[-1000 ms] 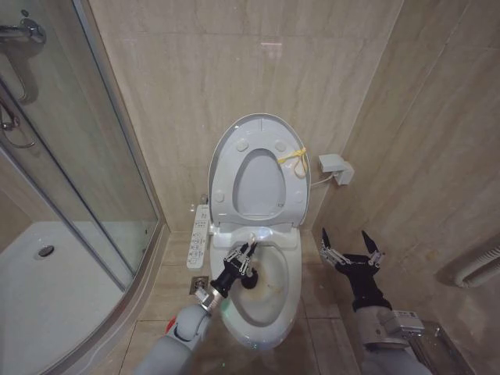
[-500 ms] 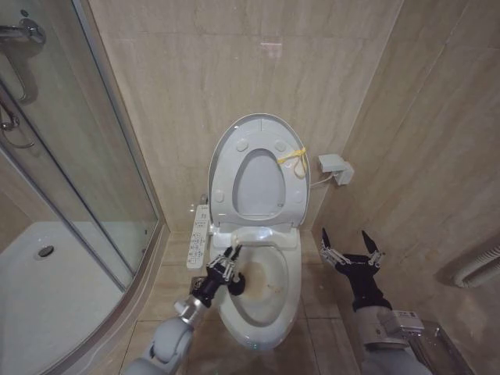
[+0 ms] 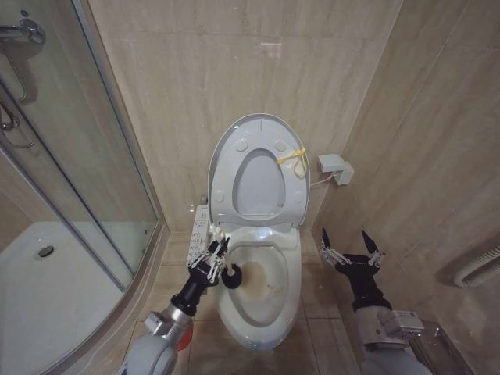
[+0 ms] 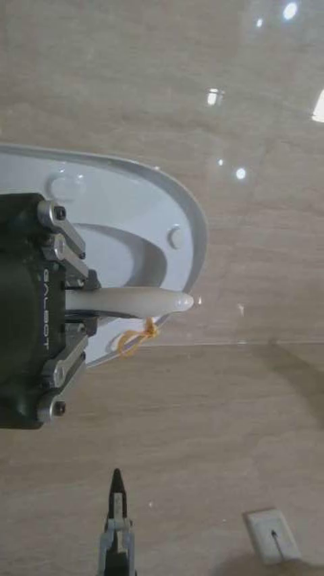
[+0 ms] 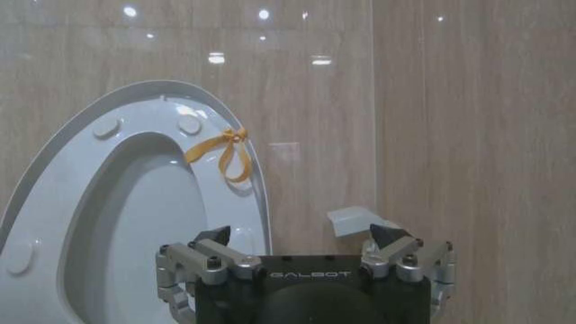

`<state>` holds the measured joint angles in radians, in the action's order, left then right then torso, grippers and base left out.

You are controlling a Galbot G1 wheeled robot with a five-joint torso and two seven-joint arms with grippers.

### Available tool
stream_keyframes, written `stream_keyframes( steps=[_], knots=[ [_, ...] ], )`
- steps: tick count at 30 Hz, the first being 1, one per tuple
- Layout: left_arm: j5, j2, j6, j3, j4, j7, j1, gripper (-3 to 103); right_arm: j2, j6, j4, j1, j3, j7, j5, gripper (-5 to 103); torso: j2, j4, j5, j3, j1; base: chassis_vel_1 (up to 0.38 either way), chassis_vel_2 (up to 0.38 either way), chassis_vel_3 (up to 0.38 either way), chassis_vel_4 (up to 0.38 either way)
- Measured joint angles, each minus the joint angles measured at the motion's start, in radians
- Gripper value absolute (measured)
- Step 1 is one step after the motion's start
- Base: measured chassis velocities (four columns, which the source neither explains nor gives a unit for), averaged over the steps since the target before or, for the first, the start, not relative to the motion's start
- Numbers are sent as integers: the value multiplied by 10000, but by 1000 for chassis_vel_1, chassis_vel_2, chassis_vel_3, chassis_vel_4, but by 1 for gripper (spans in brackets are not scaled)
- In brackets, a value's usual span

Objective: Open the toilet lid, clean the toilet bowl with a toilet brush, close the toilet lid, and flush.

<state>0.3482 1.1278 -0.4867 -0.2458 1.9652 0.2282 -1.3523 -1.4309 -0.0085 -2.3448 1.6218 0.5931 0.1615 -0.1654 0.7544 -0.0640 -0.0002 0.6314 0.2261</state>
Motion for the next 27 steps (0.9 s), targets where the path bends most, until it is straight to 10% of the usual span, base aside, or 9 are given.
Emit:
stream_keyframes(
  steps=[27],
  knots=[
    [-627, 842, -1250, -3380, 343, -490, -3236, 18, 0, 0, 0, 0, 0, 0, 0, 100, 0, 0, 2, 0, 1, 0, 0, 0, 0]
  ],
)
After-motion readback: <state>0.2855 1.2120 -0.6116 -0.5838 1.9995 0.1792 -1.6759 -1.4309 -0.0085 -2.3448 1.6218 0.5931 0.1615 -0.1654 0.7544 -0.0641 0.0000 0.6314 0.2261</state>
